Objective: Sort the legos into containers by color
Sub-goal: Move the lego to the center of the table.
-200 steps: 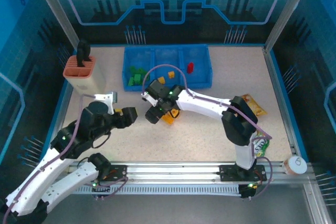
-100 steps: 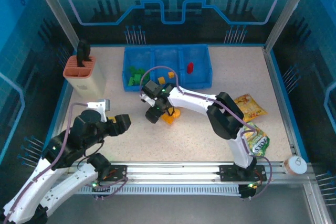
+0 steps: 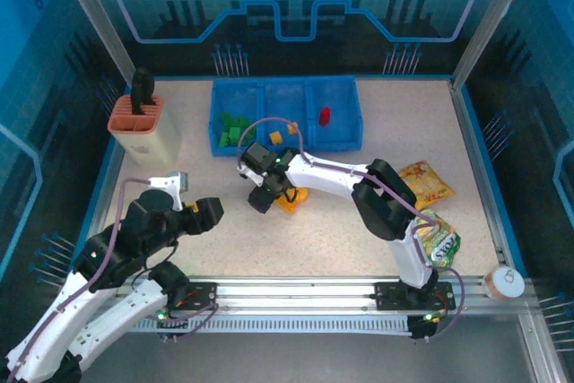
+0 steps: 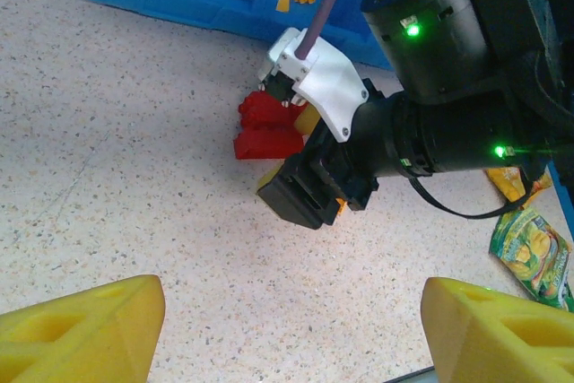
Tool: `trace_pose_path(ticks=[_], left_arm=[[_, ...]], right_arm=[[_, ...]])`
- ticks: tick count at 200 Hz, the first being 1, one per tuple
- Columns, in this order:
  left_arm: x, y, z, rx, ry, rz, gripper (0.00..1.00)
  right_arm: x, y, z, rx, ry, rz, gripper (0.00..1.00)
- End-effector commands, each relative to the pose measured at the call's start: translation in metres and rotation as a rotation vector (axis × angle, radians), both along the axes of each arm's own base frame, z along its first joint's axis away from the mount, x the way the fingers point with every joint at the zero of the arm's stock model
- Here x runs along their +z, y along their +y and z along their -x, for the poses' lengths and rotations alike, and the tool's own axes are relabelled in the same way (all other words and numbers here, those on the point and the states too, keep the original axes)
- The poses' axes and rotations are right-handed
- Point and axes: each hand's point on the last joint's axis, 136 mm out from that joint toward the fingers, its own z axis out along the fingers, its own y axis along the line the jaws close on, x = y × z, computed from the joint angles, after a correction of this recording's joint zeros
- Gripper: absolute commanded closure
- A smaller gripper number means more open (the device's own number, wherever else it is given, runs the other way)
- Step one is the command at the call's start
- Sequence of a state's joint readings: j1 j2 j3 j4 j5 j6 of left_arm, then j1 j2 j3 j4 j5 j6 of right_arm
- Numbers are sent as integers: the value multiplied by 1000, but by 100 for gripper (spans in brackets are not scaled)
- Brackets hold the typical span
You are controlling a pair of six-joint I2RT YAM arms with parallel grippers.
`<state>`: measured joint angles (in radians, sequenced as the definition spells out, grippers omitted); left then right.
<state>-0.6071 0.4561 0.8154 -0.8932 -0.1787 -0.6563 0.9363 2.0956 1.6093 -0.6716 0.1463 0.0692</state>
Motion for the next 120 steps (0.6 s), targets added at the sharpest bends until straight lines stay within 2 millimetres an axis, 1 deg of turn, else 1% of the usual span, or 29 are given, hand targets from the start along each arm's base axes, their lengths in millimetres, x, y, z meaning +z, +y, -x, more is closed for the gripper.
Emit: trace_pose_path(ticks=[1,17,34,58,66,103,120], left_arm=[[0,-4,2,-16,0,24,24],[2,-6,1,-20,-3,30,24],[1,-7,0,-19,-3,30,24],[0,-8,-1,-25,3,32,24],[2,-9,0,-29,0,33,24],[14,-15,3,-75,-51,73,24],[14,-16,3,-79,-53,78,24]], right_arm=[[-5,-1,20,40,45,10,22],[8,2,15,39,7,-23,22],[15,3,5,28,-31,-25,21],[5,1,-6,11,-34,10,21],[2,2,-6,10,-24,13,21],[-14,4,-4,14,4,36,20],[-18,2,-2,13,15,46,20]])
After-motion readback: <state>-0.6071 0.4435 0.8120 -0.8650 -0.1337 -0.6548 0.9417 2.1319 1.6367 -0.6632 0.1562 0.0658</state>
